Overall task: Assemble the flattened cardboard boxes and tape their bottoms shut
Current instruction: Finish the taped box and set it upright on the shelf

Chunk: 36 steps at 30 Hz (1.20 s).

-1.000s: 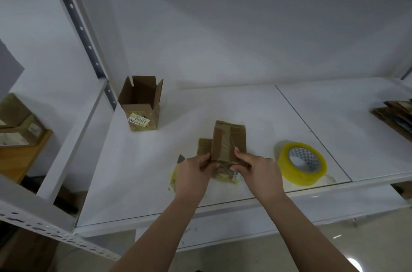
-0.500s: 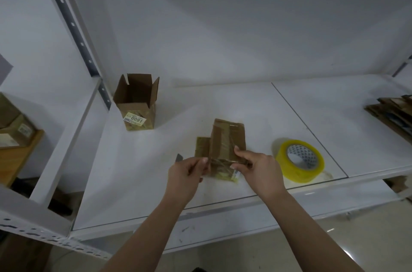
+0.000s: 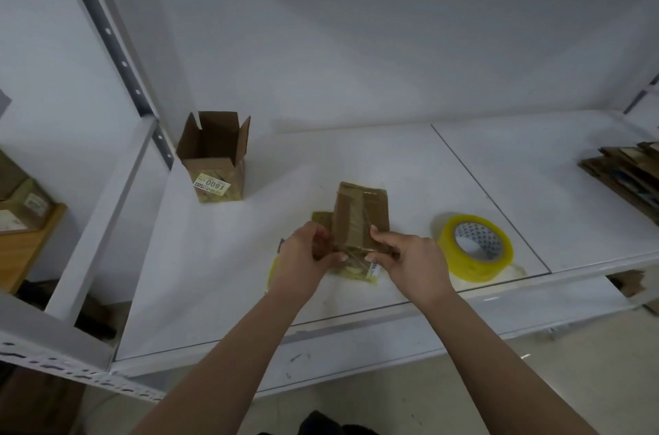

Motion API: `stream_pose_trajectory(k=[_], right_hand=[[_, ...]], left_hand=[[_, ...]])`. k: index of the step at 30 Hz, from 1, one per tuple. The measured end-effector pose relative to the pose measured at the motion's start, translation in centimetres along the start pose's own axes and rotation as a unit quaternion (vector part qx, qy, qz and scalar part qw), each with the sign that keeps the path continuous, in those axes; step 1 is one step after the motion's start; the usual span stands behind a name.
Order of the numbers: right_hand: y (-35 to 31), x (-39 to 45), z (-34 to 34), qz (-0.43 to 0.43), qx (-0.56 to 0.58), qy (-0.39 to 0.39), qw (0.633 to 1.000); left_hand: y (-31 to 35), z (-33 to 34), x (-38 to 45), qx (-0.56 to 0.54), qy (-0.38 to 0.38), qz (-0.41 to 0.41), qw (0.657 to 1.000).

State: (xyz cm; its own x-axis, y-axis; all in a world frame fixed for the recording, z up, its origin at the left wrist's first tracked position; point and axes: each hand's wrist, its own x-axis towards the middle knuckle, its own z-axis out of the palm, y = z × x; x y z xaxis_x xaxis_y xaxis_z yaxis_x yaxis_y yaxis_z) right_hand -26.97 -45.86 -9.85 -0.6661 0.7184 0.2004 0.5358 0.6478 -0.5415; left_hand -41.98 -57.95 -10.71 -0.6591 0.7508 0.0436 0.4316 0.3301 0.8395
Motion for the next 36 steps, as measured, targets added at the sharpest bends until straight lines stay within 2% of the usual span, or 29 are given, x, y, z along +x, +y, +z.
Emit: stream_pose_trajectory(k=[2,5,8,11,13,15,18,20,24,26,29,32,36], right_hand=[[-0.1,-0.2,0.1,-0.002,-0.010,-0.001,1.000],[0.4,-0.4,0.2,-0.014,-0.009,0.010,1.000],[0.6,-0.8,-0.2,-0.020,-0.018,-0.011,1.000],[0.8,-1.2,-0.3,0.058,-0.057,-0.009,0.997],[0.3,-1.6,-0.2,0.093,-0.130,-0.021,0.987],[0.0,-1.9,0.2,0.049,-0.177,-0.005,0.983],[0.0,-1.8,1.0,-0.046,-0.201,0.081,0.975],[-0.2,-1.6,0.9,-0.059,-0.200,0.094,0.973],[0.1,-2.1,0.5,-0.069,-0.163,0.032,0.984],[0.5,-2.5,0.0,-0.073,-0.108,0.015,0.991],[1.9,-2.3,-1.0,-0.013,0.003,0.001,1.000],[2.8,-1.8,-1.6,0.014,-0.041,-0.026,0.999],[1.9,-0.7,-2.0,-0.028,-0.048,-0.052,0.997]], left_hand=[[0.9,-0.3,0.1,0.064,-0.002,0.039,0.997],[2.9,-0.3,-0.1,0.176,-0.045,0.118,0.976],[3.4,-0.2,-0.1,0.248,-0.076,0.116,0.959],[3.3,-0.3,0.1,0.272,-0.069,0.106,0.954],[3.2,-0.4,0.2,0.278,-0.068,0.101,0.953],[3.0,-0.4,0.3,0.258,-0.071,0.099,0.958],[2.9,-0.4,0.2,0.217,-0.078,0.083,0.970],[3.0,-0.4,0.1,0.211,-0.080,0.077,0.971],[3.2,-0.3,0.2,0.208,-0.080,0.077,0.972],[3.2,-0.4,0.3,0.213,-0.081,0.077,0.971],[3.3,-0.5,0.3,0.206,-0.086,0.076,0.972],[3.3,-0.5,0.3,0.203,-0.088,0.074,0.972],[3.4,-0.6,0.4,0.200,-0.094,0.071,0.973]])
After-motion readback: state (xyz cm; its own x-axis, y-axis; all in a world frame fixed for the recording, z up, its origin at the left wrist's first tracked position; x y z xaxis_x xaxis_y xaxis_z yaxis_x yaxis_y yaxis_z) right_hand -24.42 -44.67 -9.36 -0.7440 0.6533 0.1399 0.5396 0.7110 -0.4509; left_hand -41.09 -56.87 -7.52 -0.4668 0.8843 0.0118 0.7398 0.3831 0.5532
